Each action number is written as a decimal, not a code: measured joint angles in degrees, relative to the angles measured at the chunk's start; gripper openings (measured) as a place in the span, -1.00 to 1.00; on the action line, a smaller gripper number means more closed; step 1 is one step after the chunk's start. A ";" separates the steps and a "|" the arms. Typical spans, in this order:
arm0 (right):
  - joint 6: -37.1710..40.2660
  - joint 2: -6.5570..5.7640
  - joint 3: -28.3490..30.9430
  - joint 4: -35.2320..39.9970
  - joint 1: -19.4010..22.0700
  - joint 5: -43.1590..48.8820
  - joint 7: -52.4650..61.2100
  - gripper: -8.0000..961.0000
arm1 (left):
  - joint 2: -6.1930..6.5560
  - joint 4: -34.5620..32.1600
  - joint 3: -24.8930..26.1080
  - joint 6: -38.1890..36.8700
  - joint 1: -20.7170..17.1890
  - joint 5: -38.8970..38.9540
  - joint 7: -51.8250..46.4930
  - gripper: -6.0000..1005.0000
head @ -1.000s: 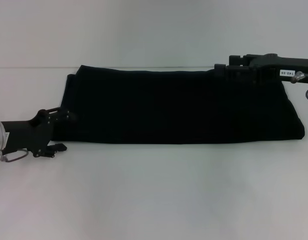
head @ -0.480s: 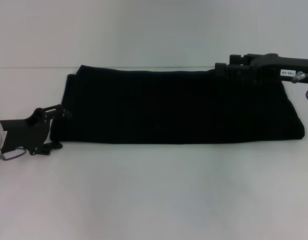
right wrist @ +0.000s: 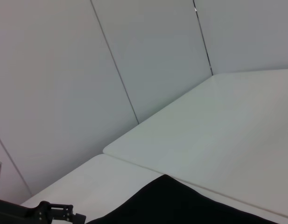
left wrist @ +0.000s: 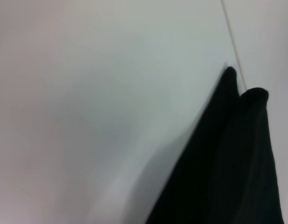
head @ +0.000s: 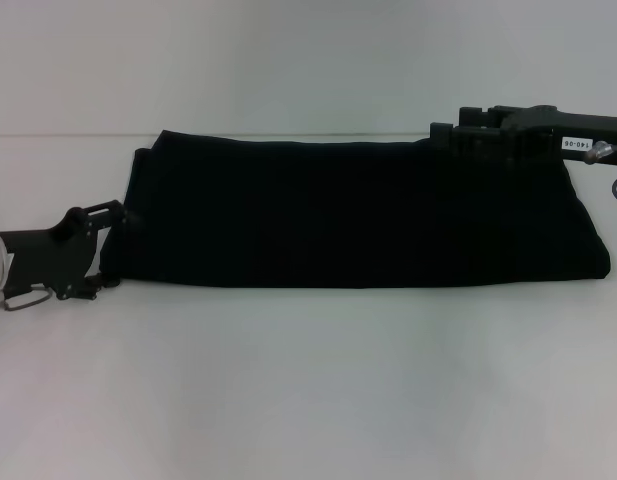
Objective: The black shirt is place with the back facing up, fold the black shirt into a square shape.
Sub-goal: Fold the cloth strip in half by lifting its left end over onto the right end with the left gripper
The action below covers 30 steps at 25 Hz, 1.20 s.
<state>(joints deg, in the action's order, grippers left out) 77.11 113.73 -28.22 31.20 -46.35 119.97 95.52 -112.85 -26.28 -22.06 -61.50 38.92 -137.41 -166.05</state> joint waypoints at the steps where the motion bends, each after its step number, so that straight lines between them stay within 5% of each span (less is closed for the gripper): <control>1: 0.02 0.00 0.00 0.00 0.02 -0.05 0.02 0.57 | 0.00 0.00 0.00 0.06 0.11 0.22 0.23 0.85; 30: -0.30 -0.18 0.00 0.09 0.03 -0.08 0.19 0.57 | 0.09 -0.26 -0.13 -2.66 -0.45 0.83 2.05 0.84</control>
<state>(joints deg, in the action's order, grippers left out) 76.82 113.55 -28.21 31.29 -46.32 119.89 95.71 -112.76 -26.54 -22.19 -64.16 38.47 -136.58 -164.00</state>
